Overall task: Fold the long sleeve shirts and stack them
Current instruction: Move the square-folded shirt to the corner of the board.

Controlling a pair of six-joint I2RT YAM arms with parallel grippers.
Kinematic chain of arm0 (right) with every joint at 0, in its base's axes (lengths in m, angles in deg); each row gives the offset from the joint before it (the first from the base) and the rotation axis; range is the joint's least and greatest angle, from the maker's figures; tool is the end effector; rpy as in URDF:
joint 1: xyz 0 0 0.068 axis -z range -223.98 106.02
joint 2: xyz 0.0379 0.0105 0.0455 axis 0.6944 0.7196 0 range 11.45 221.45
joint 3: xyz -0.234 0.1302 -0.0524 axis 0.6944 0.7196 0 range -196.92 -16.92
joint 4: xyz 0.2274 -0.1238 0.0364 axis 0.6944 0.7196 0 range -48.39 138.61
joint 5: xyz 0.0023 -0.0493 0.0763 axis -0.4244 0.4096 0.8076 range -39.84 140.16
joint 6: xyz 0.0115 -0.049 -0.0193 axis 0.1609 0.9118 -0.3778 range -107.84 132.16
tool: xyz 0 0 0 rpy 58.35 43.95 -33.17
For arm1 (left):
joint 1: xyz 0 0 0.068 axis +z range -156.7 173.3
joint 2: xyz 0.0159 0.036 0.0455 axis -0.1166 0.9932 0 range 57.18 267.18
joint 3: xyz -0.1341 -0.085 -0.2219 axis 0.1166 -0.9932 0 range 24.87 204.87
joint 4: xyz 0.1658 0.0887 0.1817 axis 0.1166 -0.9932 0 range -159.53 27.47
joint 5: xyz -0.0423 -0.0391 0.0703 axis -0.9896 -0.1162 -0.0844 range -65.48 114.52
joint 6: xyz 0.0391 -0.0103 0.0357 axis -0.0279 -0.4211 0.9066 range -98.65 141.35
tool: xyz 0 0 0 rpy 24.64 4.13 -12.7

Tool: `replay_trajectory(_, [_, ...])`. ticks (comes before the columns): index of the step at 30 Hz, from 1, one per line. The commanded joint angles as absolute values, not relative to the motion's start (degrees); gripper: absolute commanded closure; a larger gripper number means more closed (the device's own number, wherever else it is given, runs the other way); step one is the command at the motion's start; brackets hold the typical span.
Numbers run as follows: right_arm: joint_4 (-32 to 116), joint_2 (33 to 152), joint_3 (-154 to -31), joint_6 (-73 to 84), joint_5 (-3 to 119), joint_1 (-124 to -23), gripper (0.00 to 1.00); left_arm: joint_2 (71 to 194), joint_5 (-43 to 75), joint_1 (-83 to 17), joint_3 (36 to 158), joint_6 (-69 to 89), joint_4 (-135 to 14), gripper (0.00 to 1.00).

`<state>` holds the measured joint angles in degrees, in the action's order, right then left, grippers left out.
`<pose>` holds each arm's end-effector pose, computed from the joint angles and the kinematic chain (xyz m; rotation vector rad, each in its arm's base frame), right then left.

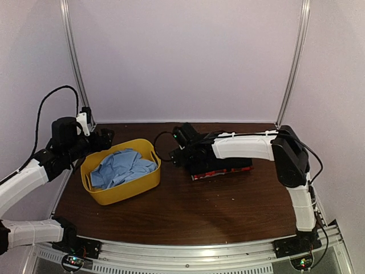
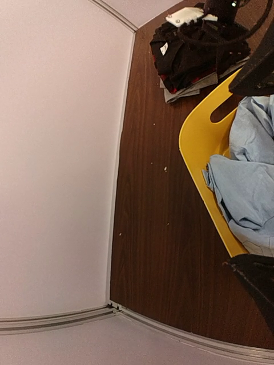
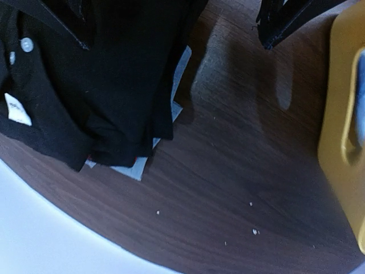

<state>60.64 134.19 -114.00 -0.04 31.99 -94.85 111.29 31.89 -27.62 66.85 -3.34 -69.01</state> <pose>0.3154 0.3702 0.2078 -0.6179 2.2258 0.1890 0.2080 -0.0747 0.2997 -0.1513 1.9088 -0.4191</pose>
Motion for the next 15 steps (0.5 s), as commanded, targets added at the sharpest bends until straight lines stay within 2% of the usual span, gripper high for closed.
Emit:
replay_trajectory(1, [68.3,140.6,-119.3,-1.6,25.2,-94.9,0.00,111.6,30.9,-27.2,67.2,-2.5,-67.0,0.02])
replay_trajectory(8, [71.8,144.1,-118.2,-3.5,21.0,-88.1,0.00,112.0,30.4,-27.2,67.1,-2.7,-66.9,0.02])
replay_trajectory(15, [66.4,136.2,-105.5,-2.4,21.1,-77.5,0.00,111.8,30.8,-27.2,67.2,-2.6,-67.2,0.02])
